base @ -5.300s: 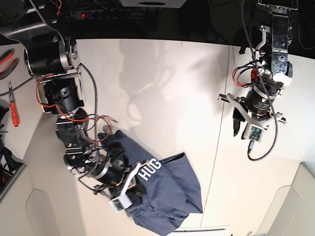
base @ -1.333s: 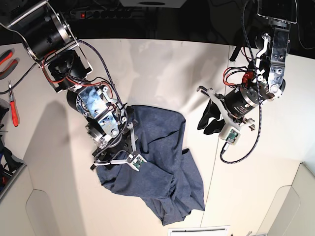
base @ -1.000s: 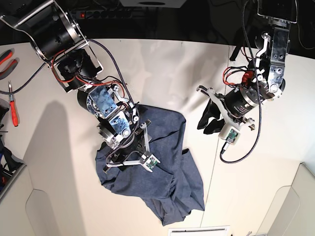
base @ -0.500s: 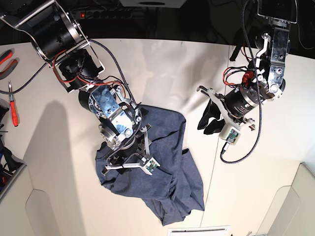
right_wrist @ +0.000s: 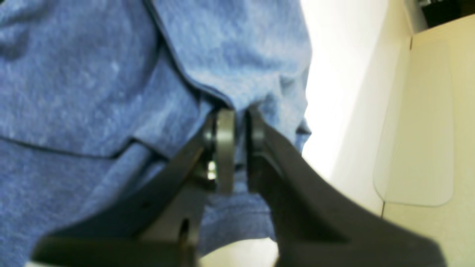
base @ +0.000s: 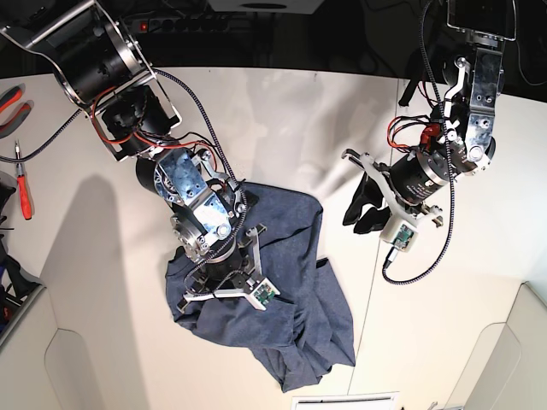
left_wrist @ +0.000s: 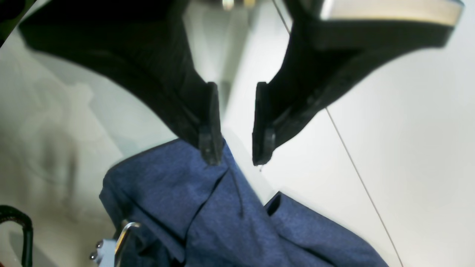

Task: Layout the t-shirt on the table in an organized manner, then fold the t-shirt properly
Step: 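Reach the right gripper back and grasp the t-shirt fabric, then pull the grasped fabric away with the right gripper and release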

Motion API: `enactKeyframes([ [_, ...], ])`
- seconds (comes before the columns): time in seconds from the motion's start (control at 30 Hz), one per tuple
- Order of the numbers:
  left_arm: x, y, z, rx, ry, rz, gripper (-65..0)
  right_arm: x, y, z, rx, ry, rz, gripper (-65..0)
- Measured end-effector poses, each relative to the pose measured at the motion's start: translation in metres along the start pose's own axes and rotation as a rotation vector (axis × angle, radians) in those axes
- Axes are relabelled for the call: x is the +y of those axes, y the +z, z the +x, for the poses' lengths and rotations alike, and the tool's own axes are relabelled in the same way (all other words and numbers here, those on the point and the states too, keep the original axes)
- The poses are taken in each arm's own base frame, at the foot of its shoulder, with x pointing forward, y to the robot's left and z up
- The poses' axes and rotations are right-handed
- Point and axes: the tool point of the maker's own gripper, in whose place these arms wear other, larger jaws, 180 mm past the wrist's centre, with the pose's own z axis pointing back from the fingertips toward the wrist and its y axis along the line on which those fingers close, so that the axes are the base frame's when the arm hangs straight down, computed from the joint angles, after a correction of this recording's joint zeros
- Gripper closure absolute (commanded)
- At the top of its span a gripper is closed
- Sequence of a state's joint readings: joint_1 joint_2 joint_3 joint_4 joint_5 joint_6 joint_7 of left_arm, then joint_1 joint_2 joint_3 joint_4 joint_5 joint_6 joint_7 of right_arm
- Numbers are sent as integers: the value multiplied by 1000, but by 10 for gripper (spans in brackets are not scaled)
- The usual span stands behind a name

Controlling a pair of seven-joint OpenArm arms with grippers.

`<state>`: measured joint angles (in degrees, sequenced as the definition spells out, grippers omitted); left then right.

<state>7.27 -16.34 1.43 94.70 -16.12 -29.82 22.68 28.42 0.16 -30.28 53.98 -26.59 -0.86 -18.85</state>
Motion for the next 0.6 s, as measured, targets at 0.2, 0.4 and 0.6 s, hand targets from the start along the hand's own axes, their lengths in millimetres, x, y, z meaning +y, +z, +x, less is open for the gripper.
enactKeyframes([
  [0.2, 10, 0, 0, 0, 20, 53, -183, 0, 0, 0, 0, 0, 0, 0],
  [0.4, 9, 0, 1, -7, 20, 52, -183, -10, -2, 9, -14, 3, -17, 0],
  [0.6, 9, 0, 1, -7, 21, 52, -183, -73, -8, 66, -132, 20, -120, 0],
])
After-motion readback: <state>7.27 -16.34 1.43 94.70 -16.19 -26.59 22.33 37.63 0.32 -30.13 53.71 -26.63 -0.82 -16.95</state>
